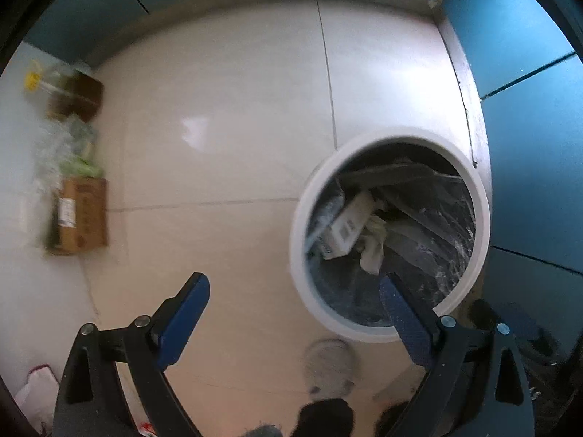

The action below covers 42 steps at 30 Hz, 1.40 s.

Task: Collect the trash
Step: 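Carry pepper and tissue to the bin and open both tools, then move both tools from the bin back over the table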

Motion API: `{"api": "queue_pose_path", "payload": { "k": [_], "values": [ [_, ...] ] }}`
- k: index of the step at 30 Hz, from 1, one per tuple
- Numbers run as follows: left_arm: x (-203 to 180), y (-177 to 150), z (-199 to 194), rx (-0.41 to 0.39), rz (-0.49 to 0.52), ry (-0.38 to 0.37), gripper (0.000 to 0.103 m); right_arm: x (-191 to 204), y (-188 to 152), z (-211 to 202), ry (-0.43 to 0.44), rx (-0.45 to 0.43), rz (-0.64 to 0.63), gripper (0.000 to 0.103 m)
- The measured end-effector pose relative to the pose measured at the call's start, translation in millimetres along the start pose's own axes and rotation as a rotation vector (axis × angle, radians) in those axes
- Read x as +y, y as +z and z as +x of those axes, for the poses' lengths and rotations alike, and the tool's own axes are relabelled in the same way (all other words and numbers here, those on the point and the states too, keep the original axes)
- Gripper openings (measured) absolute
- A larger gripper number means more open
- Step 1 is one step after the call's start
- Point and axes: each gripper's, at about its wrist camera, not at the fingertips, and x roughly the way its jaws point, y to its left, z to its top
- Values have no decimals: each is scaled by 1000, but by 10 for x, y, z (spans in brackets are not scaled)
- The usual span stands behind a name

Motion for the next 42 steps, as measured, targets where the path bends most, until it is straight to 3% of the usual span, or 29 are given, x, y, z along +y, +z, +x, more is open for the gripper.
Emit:
{"api": "queue_pose_path", "payload": {
  "k": [8, 20, 30, 37, 42],
  "values": [
    [-12, -391, -829, -84, 14, 74, 96, 41, -276, -972, -103, -80, -67, 101],
    [-146, -1125, -2709, -199, 27, 36, 96, 141, -832, -3281, -126, -250, -191, 101],
    [-257, -1698, -3960, -282, 40, 6, 96, 145, -1386, -4956, -59, -337, -252, 101],
    [-289, -1917, -4601, -352, 19, 39, 96, 93, -1640, -5703, 52, -397, -240, 101],
    [-678, -1915, -4979, -407, 76, 59, 96, -349, -1654, -6075, 142, -431, -110, 101]
  ]
}}
